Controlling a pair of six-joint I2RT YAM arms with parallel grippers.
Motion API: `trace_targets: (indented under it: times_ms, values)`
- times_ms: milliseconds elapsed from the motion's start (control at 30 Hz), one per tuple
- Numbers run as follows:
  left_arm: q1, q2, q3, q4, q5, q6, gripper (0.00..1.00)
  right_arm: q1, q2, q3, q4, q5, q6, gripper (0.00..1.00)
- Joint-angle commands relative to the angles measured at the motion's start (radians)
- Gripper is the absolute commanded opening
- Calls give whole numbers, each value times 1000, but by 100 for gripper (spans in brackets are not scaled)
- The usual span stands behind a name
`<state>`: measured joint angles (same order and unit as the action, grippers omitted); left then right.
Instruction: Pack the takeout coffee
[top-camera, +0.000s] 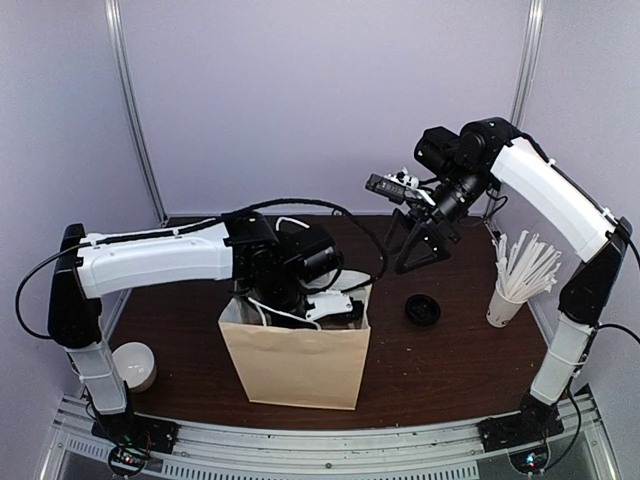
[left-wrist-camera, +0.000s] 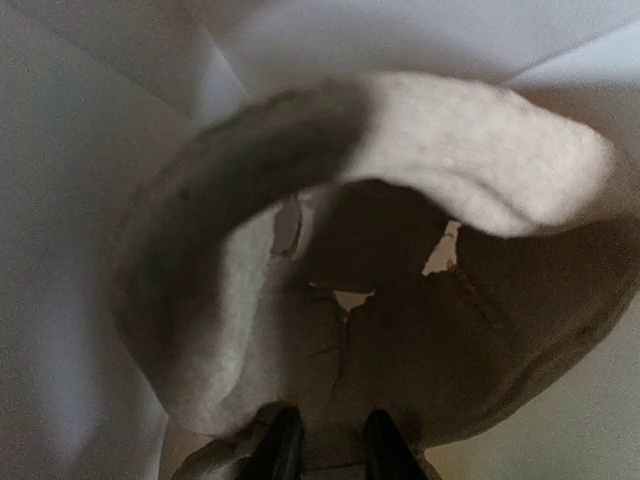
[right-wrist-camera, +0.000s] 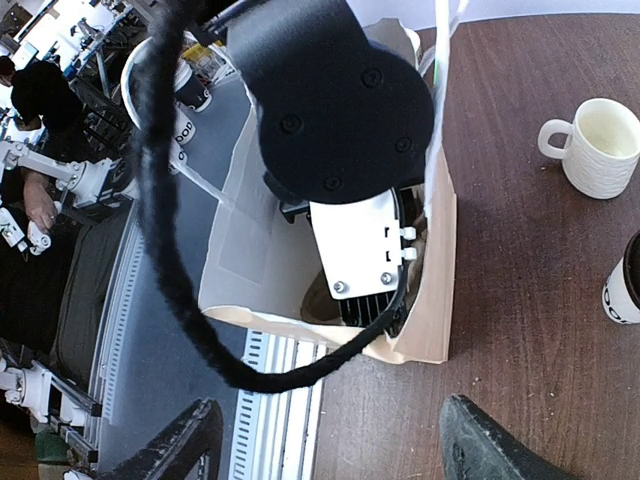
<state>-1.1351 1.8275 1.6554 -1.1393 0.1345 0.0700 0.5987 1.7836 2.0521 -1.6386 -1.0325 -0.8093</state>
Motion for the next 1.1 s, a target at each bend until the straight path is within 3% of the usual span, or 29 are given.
trace_targets:
  times_ms: [0,533,667,933,1067]
  values:
    - [3,13,-62,62,27,-31,22,-4,-26,-9,-105,-25,-20,78]
    - [3,105,-178,168,17,-32,22,-4,-31,-28,-104,-33,-17,78]
    - [4,93,-176,169,20,-39,37,-4,-33,-26,-102,-32,-14,78]
    - [3,15,-158,135,27,-60,53,-4,-31,-25,-101,-32,-10,78]
    - [3,-26,-131,118,42,-67,54,-4,-26,-17,-111,-27,-9,78]
